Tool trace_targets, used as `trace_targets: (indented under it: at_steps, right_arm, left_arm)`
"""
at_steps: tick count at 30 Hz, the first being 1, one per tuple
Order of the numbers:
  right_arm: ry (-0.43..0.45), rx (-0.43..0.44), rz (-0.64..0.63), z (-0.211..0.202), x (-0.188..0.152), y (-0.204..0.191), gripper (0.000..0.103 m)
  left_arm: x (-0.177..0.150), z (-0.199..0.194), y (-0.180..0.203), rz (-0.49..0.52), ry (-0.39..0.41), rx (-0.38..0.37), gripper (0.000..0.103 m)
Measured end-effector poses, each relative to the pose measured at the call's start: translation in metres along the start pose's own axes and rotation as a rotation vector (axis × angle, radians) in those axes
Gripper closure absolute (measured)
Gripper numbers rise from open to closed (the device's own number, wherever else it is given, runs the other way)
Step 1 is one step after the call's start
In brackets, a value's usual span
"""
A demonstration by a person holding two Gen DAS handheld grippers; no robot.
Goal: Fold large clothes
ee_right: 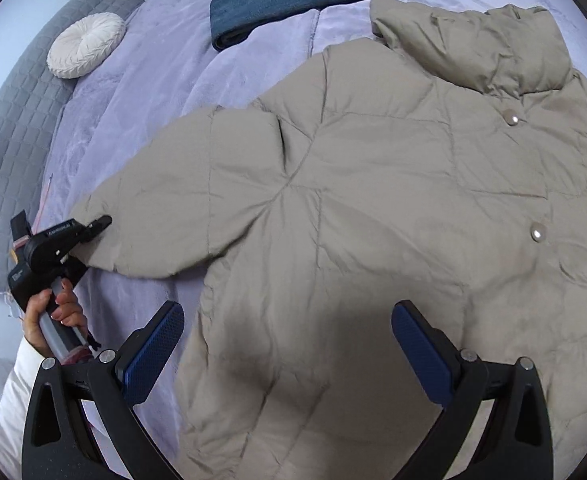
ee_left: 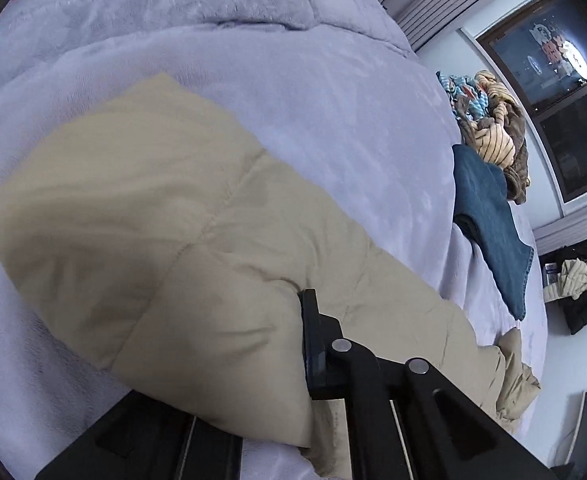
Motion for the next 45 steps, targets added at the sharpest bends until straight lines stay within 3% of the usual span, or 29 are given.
trace_targets:
  at_steps: [1,2,3,4,7,10,16,19,21,24,27,29,33,35,39,40,41,42,43,45]
  right_arm:
    - [0.021,0.015,0.013,0.004,0.005,-0.002,0.01]
    - [0.038,0.038,0.028,0.007,0.009,-0.004,0.041]
    - [0.044,0.07,0.046,0.013,0.014,-0.007,0.064]
    - [0.027,0.109,0.073,0.025,0.019,-0.009,0.094]
    - [0.01,0.165,0.147,0.057,0.025,-0.013,0.095]
    - [-0.012,0.199,0.177,0.084,0.026,-0.019,0.095]
    - [-0.087,0.222,0.176,0.112,0.017,-0.021,0.095]
    - [-0.121,0.281,0.199,0.099,0.019,-0.013,0.095]
    - [-0.099,0.286,0.204,0.074,0.022,0.001,0.095]
    - [-0.007,0.234,0.217,0.02,0.024,0.047,0.095]
    - [0.065,0.113,0.241,-0.03,0.018,0.109,0.095]
    - [0.097,0.033,0.286,-0.058,0.011,0.153,0.095]
    - [0.111,-0.057,0.365,-0.088,-0.009,0.216,0.095]
    - [0.106,-0.074,0.389,-0.094,-0.018,0.237,0.095]
    - [0.107,-0.066,0.417,-0.096,-0.019,0.258,0.095]
    - [0.108,-0.064,0.415,-0.096,-0.02,0.261,0.095]
    - [0.106,-0.062,0.411,-0.095,-0.018,0.26,0.095]
    - [0.106,-0.062,0.406,-0.095,-0.016,0.259,0.095]
    - [0.107,-0.063,0.397,-0.097,-0.016,0.26,0.095]
    - [0.109,-0.063,0.372,-0.101,-0.015,0.262,0.095]
  left_arm:
    - [0.003,-0.007,0.005,0.043,0.023,0.011,0.095]
    - [0.005,-0.016,0.012,0.094,0.044,0.019,0.095]
    - [0.003,-0.026,0.018,0.14,0.062,0.026,0.095]
    - [0.003,-0.034,0.027,0.188,0.082,0.032,0.095]
    - [0.002,-0.063,0.053,0.308,0.147,0.02,0.095]
    - [-0.001,-0.091,0.089,0.412,0.196,-0.04,0.095]
    - [-0.037,-0.139,0.195,0.599,0.225,-0.279,0.095]
    - [-0.07,-0.152,0.262,0.679,0.179,-0.45,0.095]
    - [-0.103,-0.154,0.306,0.747,0.135,-0.542,0.095]
    - [-0.166,-0.14,0.359,0.854,0.033,-0.605,0.095]
    - [-0.235,-0.108,0.39,0.957,-0.08,-0.59,0.095]
    - [-0.283,-0.081,0.402,1.031,-0.154,-0.541,0.095]
    - [-0.353,-0.038,0.391,1.154,-0.234,-0.425,0.095]
    - [-0.371,-0.029,0.383,1.196,-0.234,-0.37,0.095]
    - [-0.373,-0.041,0.384,1.197,-0.21,-0.363,0.094]
    - [-0.37,-0.044,0.385,1.187,-0.223,-0.367,0.077]
    - [-0.364,-0.043,0.379,1.171,-0.237,-0.375,0.031]
    - [-0.358,-0.047,0.374,1.151,-0.228,-0.382,0.011]
    - [-0.35,-0.051,0.372,1.143,-0.185,-0.374,0.0]
    - [-0.334,-0.064,0.366,1.144,-0.155,-0.37,0.0]
Point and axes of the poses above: each gripper's, at about its wrist camera, not at the fingertips, and z roughly the way its jaws point, y to its right, x to its top, the point moved 2 cm from there along z, roughly the way its jaws point, and after that the axes turned 11 degrees about y, right-handed, at the moved point
